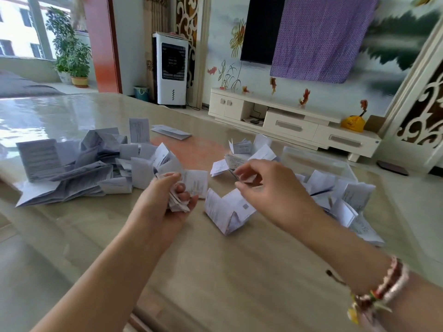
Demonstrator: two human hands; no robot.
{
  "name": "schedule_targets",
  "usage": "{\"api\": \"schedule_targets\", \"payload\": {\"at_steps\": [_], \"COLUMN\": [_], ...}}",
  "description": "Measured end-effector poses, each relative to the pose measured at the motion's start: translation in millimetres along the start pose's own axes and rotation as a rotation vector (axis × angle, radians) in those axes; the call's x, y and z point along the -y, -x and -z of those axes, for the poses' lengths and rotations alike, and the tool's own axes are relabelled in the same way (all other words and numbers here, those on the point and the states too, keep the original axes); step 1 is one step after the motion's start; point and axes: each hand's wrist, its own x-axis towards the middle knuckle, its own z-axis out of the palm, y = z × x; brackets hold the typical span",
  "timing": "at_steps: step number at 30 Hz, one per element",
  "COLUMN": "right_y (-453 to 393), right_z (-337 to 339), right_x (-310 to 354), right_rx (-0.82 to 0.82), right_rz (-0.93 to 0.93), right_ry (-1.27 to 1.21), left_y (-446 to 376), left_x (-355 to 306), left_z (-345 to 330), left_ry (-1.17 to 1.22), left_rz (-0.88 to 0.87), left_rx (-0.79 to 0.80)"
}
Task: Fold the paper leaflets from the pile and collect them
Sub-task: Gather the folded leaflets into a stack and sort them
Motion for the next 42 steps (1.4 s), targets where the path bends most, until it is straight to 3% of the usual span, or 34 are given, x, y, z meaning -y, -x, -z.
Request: {"api": "schedule_targets", "payload": {"at_steps": [6,10,14,17,19,21,23,27,30,37,42], "right_y": [-64.1,-87.3,-91.7,-81.8,-65.7,-42.5,-22.3,-12.0,-16.1,-21.0,-10.0], "right_z": [-20.4,-47.8,-56.2,-38.4,-23.2,-9.1,-4.0,-13.7,-18.5,-22.0,-19.7], "right_x": [-30.9,-49.2,-55.2,-44.8,-23.6,5.2,24.4,26.9,28.9,30.4,23.4], "right_rx": [0.144,0.202,0.08,-0.108,-0.196,-0.11,0.074,0.264,0.299,0.298,0.101], "right_rz": [-0.044,-0.082,-0.092,-0.025,-0.023,-0.077,-0.142,-0.244,-0.273,-0.311,-0.318], "right_ry": [0.6,0.738,0.704,0.452,-0.003,-0.542,-0.793,-0.832,-0.804,-0.699,-0.569], "left_y": [-3.0,-2.1,-4.3,-2.9,0.0,4.1,10.9,22.0,24.4,21.2,13.2], "left_x": [1.1,3.9,3.6,-0.7,-3.0,-3.8,-4.0,-9.1,-15.1,-20.8,-16.7], "left_z": [-1.7,-2.8,-3.4,-3.9,-7.4,-11.4,-14.5,-10.1,-3.5,4.8,8.7], "left_ry": [-0.075,-0.112,-0.138,-0.094,-0.088,-0.098,-0.119,-0.164,-0.191,-0.327,-0.309], "left_rz": [0.073,0.095,0.087,0.08,0.057,0.026,-0.021,-0.043,-0.032,0.035,0.059], "left_rx": [-0.002,-0.006,-0.017,-0.011,0.011,0.064,0.203,0.383,0.364,0.234,0.145]}}
